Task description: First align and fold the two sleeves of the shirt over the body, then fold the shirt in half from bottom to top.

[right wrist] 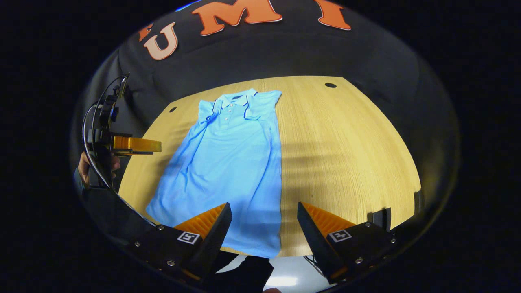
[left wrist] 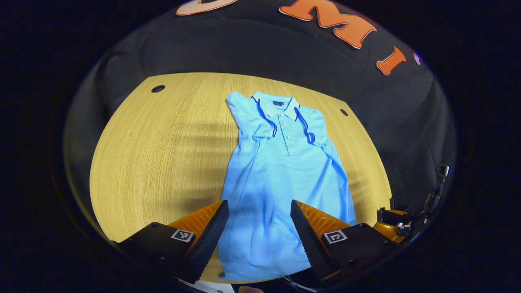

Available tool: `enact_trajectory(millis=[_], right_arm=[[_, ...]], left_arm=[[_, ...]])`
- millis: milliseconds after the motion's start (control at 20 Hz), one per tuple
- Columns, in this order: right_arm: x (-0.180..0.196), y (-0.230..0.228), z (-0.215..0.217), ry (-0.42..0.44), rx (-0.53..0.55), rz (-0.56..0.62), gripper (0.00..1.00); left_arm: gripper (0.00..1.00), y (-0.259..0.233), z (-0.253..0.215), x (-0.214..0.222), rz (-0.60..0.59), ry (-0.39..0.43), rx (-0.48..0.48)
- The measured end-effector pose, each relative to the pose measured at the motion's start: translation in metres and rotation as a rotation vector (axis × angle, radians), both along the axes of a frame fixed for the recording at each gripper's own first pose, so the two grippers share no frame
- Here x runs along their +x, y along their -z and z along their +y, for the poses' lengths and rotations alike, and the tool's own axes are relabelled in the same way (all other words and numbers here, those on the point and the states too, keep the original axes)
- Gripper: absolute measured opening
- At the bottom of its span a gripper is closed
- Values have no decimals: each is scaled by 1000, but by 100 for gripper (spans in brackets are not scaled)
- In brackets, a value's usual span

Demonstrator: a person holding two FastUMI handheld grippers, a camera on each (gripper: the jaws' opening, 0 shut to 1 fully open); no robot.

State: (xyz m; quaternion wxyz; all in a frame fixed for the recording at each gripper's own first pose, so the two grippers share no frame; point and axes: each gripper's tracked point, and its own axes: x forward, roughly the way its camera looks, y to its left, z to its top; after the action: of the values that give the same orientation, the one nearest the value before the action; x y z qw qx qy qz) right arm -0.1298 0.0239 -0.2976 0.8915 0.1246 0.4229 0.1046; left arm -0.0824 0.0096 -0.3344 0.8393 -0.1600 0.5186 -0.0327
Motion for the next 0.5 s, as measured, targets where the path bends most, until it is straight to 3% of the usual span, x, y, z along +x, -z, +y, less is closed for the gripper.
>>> enact_trajectory(millis=[500], right_arm=[[-36, 44, 11, -80, -26, 82, 99]], left_arm=[[99, 40, -2, -109, 104, -7, 95]])
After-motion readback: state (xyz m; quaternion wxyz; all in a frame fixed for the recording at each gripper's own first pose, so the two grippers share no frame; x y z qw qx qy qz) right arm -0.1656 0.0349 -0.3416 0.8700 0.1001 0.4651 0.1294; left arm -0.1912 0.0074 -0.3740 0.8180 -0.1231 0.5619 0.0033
